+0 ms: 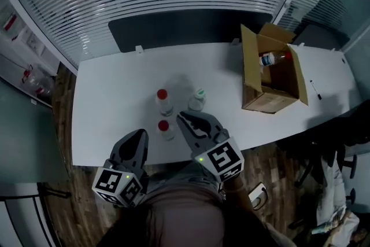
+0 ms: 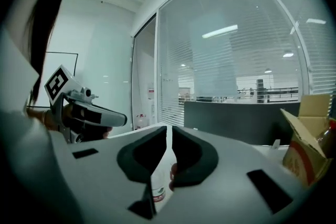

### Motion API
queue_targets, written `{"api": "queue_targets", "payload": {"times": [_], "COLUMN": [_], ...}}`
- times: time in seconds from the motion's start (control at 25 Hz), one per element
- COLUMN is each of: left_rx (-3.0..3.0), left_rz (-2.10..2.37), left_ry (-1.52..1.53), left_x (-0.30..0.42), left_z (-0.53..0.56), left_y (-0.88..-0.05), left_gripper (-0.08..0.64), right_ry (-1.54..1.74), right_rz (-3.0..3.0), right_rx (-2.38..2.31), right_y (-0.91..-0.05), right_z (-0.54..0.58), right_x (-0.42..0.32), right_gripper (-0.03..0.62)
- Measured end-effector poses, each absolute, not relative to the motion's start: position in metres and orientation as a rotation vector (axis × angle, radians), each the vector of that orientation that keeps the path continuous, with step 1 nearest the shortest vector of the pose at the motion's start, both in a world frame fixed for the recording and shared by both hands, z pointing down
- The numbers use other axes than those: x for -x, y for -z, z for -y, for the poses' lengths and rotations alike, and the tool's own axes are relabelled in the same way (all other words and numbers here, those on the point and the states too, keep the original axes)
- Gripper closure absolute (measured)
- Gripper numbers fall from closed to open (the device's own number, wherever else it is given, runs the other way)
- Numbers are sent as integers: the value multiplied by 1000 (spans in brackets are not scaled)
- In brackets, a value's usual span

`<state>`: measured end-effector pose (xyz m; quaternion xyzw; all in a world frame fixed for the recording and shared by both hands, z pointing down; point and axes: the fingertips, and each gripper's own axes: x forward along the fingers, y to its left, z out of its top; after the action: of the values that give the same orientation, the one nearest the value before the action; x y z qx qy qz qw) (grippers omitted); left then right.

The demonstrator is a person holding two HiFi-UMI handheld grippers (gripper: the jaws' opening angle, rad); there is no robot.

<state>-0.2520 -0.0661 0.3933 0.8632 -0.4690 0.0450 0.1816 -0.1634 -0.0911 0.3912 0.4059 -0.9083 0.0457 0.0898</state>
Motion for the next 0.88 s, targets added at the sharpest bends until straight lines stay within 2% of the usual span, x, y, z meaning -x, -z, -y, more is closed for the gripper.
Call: {"api": "queue_targets", "payload": {"times": [0.88], "left_rx": [-2533], "left_rz": [1192], "left_ry": [-174], "left_x": [198], "left_z": [73], "left_y": [-396], "left_gripper": [552], "right_ry": [-198], "right_rz": [2493], "right_rx": [-1552], "right_y": [-398], "right_z": [78], "right_x": [62], "right_gripper": [568]}}
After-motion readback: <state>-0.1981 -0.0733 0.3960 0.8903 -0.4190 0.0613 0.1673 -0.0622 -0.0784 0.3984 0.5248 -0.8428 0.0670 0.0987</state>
